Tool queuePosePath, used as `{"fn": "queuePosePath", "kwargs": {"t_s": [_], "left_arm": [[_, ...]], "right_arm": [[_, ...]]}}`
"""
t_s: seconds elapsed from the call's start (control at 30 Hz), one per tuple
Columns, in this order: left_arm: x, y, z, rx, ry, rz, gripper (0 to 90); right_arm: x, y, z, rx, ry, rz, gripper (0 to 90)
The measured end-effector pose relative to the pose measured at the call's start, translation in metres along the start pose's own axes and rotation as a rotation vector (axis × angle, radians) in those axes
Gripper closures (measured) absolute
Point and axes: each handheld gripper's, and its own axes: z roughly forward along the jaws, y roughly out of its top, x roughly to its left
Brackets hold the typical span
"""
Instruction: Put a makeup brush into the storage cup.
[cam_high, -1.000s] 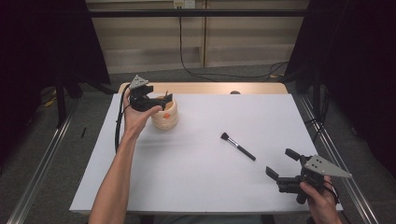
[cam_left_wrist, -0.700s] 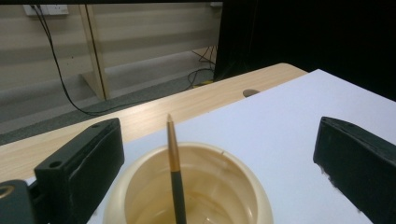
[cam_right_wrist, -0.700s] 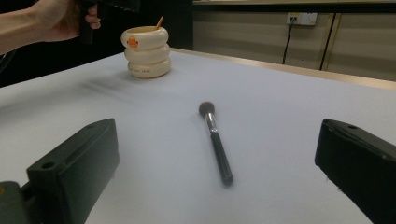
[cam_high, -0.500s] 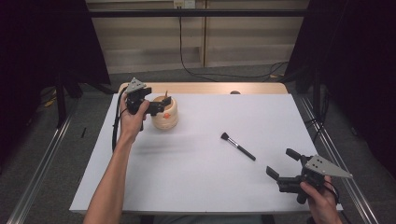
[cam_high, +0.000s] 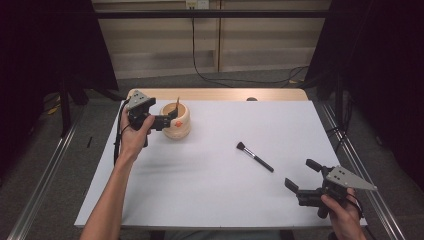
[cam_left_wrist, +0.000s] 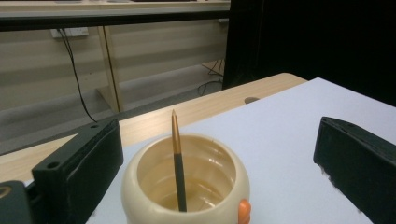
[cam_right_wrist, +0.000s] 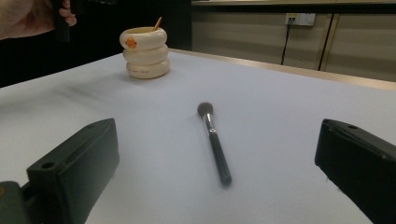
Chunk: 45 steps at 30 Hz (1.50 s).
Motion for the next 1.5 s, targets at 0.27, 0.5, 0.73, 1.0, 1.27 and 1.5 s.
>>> {"fn": "queuePosePath", "kwargs": {"t_s": [0.27, 0.5, 0.73, 1.0, 1.27, 1.5], "left_arm": [[-0.006, -0.008, -0.017, 0.019, 0.004, 0.013, 1.7], [-0.014, -0.015, -0.029, 0.006, 0.009, 0.011, 1.7], [-0.02, -0.021, -0.042, 0.012, 0.0, 0.013, 1.7], [-0.027, -0.032, -0.056, 0.026, -0.014, 0.029, 1.6], [-0.038, -0.04, -0.07, 0.004, -0.012, 0.023, 1.6], [-0.043, -0.048, -0.084, -0.016, -0.001, 0.002, 1.6]], "right_arm": [[0.0, 0.0, -0.001, -0.002, -0.002, 0.0, 0.0], [0.001, 0.0, 0.0, 0.0, -0.002, 0.0, 0.0], [0.001, 0.0, -0.001, -0.002, -0.003, 0.0, 0.0], [0.001, 0.0, -0.001, -0.001, -0.004, 0.002, 0.0], [0.001, -0.001, -0.001, 0.0, -0.008, 0.001, 0.0], [0.001, -0.001, -0.002, 0.001, -0.008, 0.003, 0.0]]}}
